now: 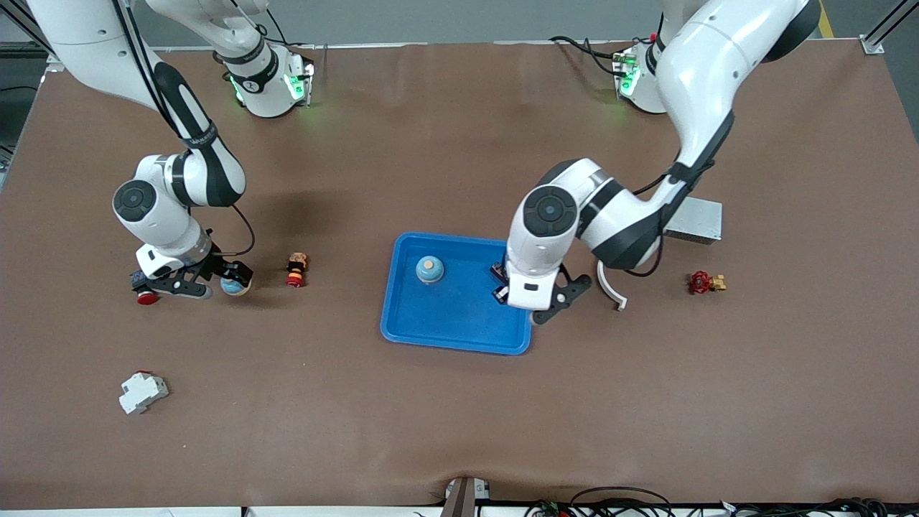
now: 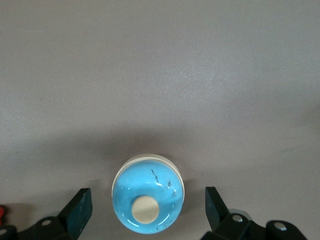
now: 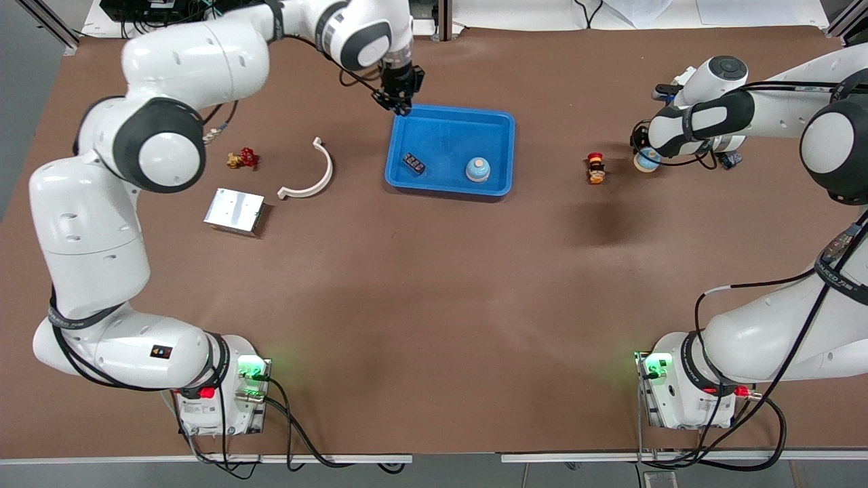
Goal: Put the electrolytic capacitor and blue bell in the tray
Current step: 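Carry the capacitor into the tray while the right gripper grasps the second bell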
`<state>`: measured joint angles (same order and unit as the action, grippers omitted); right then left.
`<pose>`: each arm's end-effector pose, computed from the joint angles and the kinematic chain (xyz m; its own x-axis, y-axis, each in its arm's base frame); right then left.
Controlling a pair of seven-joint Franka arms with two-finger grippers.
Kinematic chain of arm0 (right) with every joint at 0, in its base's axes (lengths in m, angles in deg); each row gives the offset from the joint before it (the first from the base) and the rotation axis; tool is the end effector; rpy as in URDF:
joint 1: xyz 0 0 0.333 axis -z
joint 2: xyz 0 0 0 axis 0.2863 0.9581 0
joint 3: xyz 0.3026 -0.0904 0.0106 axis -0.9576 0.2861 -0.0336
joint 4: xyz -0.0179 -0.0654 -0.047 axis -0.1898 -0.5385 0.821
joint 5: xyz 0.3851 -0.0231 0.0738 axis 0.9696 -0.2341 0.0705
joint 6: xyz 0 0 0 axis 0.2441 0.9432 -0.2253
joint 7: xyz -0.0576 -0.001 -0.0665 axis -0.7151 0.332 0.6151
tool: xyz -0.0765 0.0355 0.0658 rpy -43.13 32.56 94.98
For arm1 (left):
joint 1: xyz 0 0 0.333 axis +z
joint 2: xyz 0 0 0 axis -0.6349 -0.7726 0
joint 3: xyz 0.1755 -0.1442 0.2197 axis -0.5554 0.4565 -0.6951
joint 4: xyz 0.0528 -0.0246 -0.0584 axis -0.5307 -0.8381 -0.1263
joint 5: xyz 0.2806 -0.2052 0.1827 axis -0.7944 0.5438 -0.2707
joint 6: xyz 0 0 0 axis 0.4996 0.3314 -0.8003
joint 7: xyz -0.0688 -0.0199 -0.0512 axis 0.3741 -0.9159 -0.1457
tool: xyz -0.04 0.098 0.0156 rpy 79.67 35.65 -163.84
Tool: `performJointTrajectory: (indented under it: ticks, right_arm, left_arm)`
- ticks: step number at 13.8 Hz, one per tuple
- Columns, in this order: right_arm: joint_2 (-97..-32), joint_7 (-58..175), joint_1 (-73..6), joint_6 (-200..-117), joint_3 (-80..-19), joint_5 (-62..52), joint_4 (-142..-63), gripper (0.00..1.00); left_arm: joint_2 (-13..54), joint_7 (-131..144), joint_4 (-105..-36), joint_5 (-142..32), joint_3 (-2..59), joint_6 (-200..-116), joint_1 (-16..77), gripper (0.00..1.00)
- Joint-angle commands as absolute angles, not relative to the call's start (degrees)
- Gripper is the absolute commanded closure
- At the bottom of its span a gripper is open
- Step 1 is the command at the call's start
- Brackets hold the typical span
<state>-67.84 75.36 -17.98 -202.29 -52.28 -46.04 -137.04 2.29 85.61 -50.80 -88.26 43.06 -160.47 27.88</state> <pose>0.5291 -0.0127 0.1959 0.9807 -0.1678 0.1007 -0.1712 -0.9849 0.0264 0.5956 -0.4259 0.3120 0.7903 0.6127 0.0017 0.6114 -0.7888 0.0634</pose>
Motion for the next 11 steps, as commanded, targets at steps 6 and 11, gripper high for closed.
performJointTrajectory:
  ticks: [6, 11]
  right_arm:
    - [-67.33, 75.68, -16.81, -202.47, -53.38, -46.46, -137.40, 0.00]
    - [-66.63, 75.86, -17.08, -202.21, -53.56, -46.46, -137.31, 0.00]
  left_arm:
    - [-4.92, 87.80, -48.34, -87.42, 40.89, -170.44, 25.36, 1.00]
    - [-7.56, 88.95, -48.34, -87.34, 36.23, -173.97, 22.45, 1.00]
